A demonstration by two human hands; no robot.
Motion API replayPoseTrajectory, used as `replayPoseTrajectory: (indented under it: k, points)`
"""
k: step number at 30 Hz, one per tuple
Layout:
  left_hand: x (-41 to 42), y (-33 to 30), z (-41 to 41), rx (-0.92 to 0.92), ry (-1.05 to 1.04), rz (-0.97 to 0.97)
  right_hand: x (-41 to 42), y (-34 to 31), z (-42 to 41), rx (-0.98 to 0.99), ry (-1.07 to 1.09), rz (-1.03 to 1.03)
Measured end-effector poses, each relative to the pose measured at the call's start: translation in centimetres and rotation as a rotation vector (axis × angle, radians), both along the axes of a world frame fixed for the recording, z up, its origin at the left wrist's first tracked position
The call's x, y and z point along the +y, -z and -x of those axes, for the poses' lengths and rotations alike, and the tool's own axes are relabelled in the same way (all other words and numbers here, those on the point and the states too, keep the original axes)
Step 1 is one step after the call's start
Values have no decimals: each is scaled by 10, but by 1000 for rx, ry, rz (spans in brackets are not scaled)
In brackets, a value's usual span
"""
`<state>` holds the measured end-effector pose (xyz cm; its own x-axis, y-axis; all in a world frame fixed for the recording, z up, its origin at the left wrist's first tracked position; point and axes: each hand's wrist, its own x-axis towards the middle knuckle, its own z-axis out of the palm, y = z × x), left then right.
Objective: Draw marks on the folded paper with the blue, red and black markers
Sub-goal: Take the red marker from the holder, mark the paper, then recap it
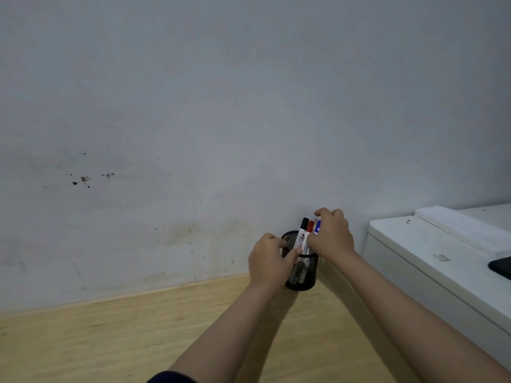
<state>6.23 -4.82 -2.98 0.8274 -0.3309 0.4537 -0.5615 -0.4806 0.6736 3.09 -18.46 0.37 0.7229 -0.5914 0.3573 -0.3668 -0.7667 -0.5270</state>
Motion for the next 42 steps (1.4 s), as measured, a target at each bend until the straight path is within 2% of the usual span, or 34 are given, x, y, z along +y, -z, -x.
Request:
replayPoseTrajectory:
  k: [3,7,11,13,15,18,20,22,25,28,30,33,36,38,42]
  points:
    - [0,-1,1,8,-9,-14,4,-5,-3,97,34,85]
    - [1,-3,4,-17,-16,-64,8,-6,3,1,68,204]
    - [7,-5,9,4,22,-123,23,-25,17,-91,-51,18]
    - [16,-10,16,117,29,19,34,-36,33,-192,-139,-89]
    - [31,-24,30,264,32,245,48,-46,57,-321,-219,-159]
    - [55,-50,59,668,182,555,77,-52,99,-484,-315,-177]
    - [74,-65,76,896,295,668,98,-48,126,-547,-375,-157]
    - [91,-75,93,996,341,722,118,-39,148,-592,-430,-124]
    - [113,-82,119,957,309,744,139,-30,173,-591,-487,-106]
    - [138,-85,141,842,295,732,155,-32,194,-512,-538,-183]
    - [156,-87,153,755,301,671,161,-35,203,-549,-525,-239]
    - [179,-86,170,599,304,535,170,-39,207,-602,-468,-408]
    - [194,-84,186,495,351,492,186,-44,206,-523,-436,-603]
    - [202,-81,194,448,371,495,198,-45,207,-500,-433,-661]
    - [217,-75,202,374,343,464,214,-50,213,-578,-465,-757]
